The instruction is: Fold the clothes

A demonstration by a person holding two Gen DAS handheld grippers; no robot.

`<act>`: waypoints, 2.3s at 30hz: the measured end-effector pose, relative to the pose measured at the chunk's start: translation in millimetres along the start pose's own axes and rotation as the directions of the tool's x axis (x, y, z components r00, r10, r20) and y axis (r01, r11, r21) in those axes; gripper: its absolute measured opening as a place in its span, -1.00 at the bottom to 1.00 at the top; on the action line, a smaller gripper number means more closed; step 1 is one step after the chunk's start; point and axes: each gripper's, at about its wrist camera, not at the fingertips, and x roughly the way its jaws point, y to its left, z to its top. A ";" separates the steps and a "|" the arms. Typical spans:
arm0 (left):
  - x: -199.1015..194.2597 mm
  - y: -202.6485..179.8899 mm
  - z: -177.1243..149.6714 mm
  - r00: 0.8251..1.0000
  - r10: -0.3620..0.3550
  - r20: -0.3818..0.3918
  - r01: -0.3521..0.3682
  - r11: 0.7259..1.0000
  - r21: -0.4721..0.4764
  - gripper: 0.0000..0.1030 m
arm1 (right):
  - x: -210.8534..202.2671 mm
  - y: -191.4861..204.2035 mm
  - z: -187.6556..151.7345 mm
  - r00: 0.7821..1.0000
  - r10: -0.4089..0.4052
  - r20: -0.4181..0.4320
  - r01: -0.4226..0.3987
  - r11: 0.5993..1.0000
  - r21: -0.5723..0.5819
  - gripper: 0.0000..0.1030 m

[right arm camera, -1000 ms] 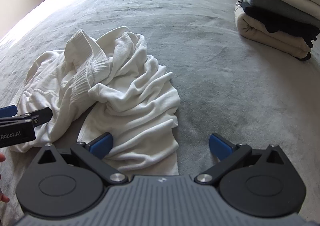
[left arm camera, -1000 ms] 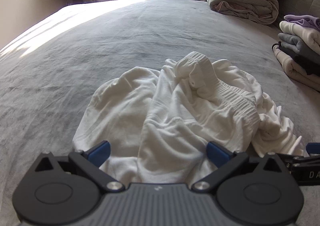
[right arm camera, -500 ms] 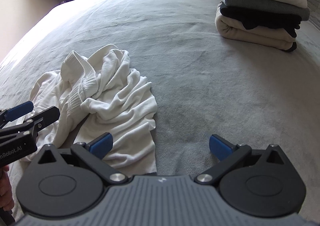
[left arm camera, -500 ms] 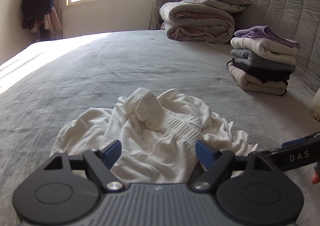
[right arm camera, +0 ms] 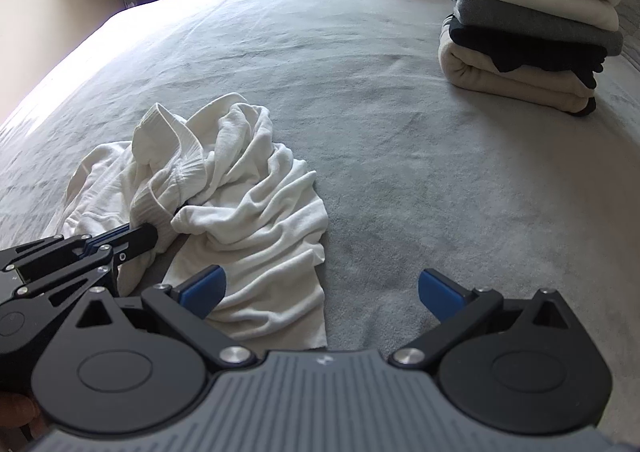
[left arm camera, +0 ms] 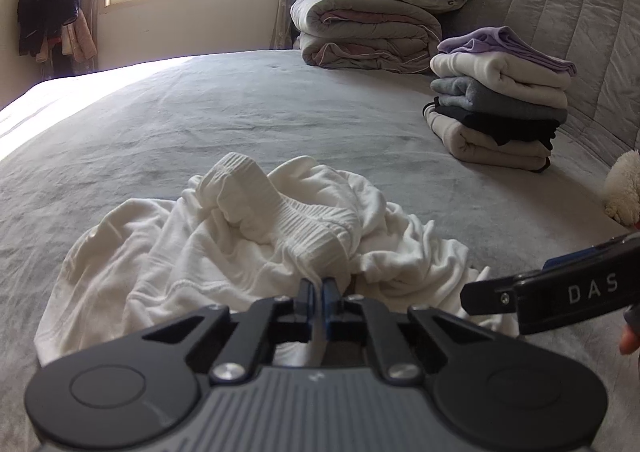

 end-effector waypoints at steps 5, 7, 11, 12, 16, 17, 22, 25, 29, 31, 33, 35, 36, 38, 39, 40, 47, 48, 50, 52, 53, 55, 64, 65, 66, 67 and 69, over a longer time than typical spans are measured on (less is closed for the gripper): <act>-22.9 21.8 11.0 0.997 0.051 0.059 -0.047 0.997 -0.061 -0.93 | -2.5 8.5 2.5 1.000 -0.004 0.022 0.004 1.000 -0.027 1.00; -29.4 34.5 13.7 0.995 0.076 0.064 -0.069 0.993 -0.096 -0.94 | -3.0 12.1 3.2 1.000 0.000 0.026 0.001 1.000 -0.032 1.00; -40.3 61.7 16.1 0.990 0.127 0.063 -0.116 0.980 -0.164 -0.94 | -2.7 21.0 4.6 1.000 0.012 0.027 -0.011 0.999 -0.041 1.00; -42.5 67.6 15.7 0.988 0.141 0.059 -0.128 0.976 -0.175 -0.94 | -2.5 23.3 4.9 1.000 0.015 0.027 -0.014 0.999 -0.044 1.00; -53.2 89.7 11.0 0.982 0.182 0.055 -0.168 0.964 -0.205 -0.94 | -0.1 30.9 5.6 0.999 0.021 0.030 -0.019 0.998 -0.058 1.00; -56.8 95.0 9.5 0.980 0.191 0.056 -0.175 0.962 -0.210 -0.94 | 0.5 32.7 5.5 0.999 0.023 0.030 -0.021 0.998 -0.061 1.00; -74.1 123.0 -0.1 0.970 0.236 0.057 -0.217 0.948 -0.231 -0.95 | 2.7 43.1 2.9 0.999 0.031 0.035 -0.028 0.996 -0.080 1.00; -82.1 141.3 -6.7 0.964 0.261 0.047 -0.241 0.937 -0.254 -0.95 | 2.9 51.2 0.4 0.998 0.054 0.043 -0.050 0.994 -0.094 1.00; -89.4 164.9 -15.5 0.955 0.296 0.027 -0.277 0.919 -0.281 -0.95 | 4.3 63.9 -4.2 0.995 0.081 0.053 -0.073 0.989 -0.129 1.00; -91.9 176.5 -21.0 0.950 0.311 0.011 -0.294 0.909 -0.295 -0.95 | 5.3 70.1 -6.8 0.994 0.099 0.056 -0.090 0.985 -0.147 1.00; -95.1 188.4 -27.4 0.942 0.335 -0.011 -0.322 0.895 -0.308 -1.00 | 6.4 76.2 -9.4 0.991 0.122 0.057 -0.111 0.980 -0.165 1.00; -98.1 198.2 -32.6 0.930 0.367 -0.027 -0.356 0.880 -0.314 -1.00 | 7.6 83.0 -11.6 0.987 0.151 0.054 -0.139 0.973 -0.182 0.97; -99.6 203.9 -35.4 0.927 0.373 -0.036 -0.364 0.873 -0.325 -1.00 | 8.1 87.0 -12.9 0.985 0.163 0.051 -0.151 0.970 -0.191 0.95; -102.3 215.9 -40.4 0.929 0.367 -0.056 -0.361 0.860 -0.361 -1.00 | 9.2 95.2 -15.3 0.982 0.183 0.047 -0.169 0.962 -0.213 0.84; -103.2 220.5 -42.1 0.934 0.353 -0.062 -0.349 0.855 -0.384 -0.99 | 9.9 99.2 -16.7 0.981 0.189 0.047 -0.174 0.958 -0.226 0.79; -103.4 223.5 -43.4 0.940 0.334 -0.067 -0.331 0.853 -0.403 -0.97 | 10.5 103.0 -18.2 0.979 0.196 0.047 -0.180 0.954 -0.238 0.71; -94.1 225.5 -35.7 0.985 0.163 -0.055 -0.168 0.839 -0.517 -0.27 | 16.5 115.8 -25.1 0.967 0.254 0.017 -0.243 0.939 -0.244 0.45; -92.3 223.4 -32.5 0.989 0.140 -0.051 -0.146 0.837 -0.527 -0.27 | 17.7 116.9 -25.9 0.966 0.258 0.012 -0.247 0.938 -0.245 0.45; -87.7 218.0 -25.4 0.994 0.103 -0.047 -0.112 0.834 -0.540 -0.26 | 19.8 119.3 -27.7 0.967 0.254 0.009 -0.243 0.937 -0.252 0.45; -83.0 211.7 -18.4 0.996 0.081 -0.047 -0.094 0.830 -0.550 -0.25 | 21.4 121.1 -29.2 0.969 0.248 0.008 -0.238 0.936 -0.261 0.45; -79.0 207.8 -14.3 0.996 0.071 -0.051 -0.088 0.828 -0.554 -0.25 | 21.7 121.5 -29.6 0.969 0.246 0.008 -0.236 0.936 -0.263 0.45; -70.9 200.4 -6.8 0.997 0.053 -0.061 -0.078 0.824 -0.561 -0.24 | 21.7 121.4 -30.6 0.970 0.245 0.008 -0.234 0.935 -0.267 0.45; -40.5 184.2 9.5 0.984 0.148 -0.103 -0.180 0.785 -0.593 -0.11 | 20.2 117.8 -33.8 0.969 0.249 0.011 -0.237 0.934 -0.267 0.44; -38.3 184.1 10.6 0.982 0.159 -0.103 -0.189 0.777 -0.600 -0.11 | 20.3 118.6 -34.2 0.969 0.246 0.012 -0.234 0.934 -0.271 0.45; -36.0 183.9 11.7 0.980 0.167 -0.105 -0.196 0.769 -0.608 -0.11 | 20.4 119.3 -34.6 0.970 0.244 0.013 -0.231 0.933 -0.275 0.45; -33.7 183.5 12.6 0.979 0.176 -0.106 -0.204 0.762 -0.615 -0.11 | 20.4 120.1 -35.1 0.971 0.241 0.014 -0.227 0.932 -0.281 0.45; -29.1 181.9 13.9 0.974 0.195 -0.114 -0.223 0.751 -0.622 -0.11 | 20.3 121.6 -36.2 0.972 0.236 0.017 -0.221 0.931 -0.291 0.45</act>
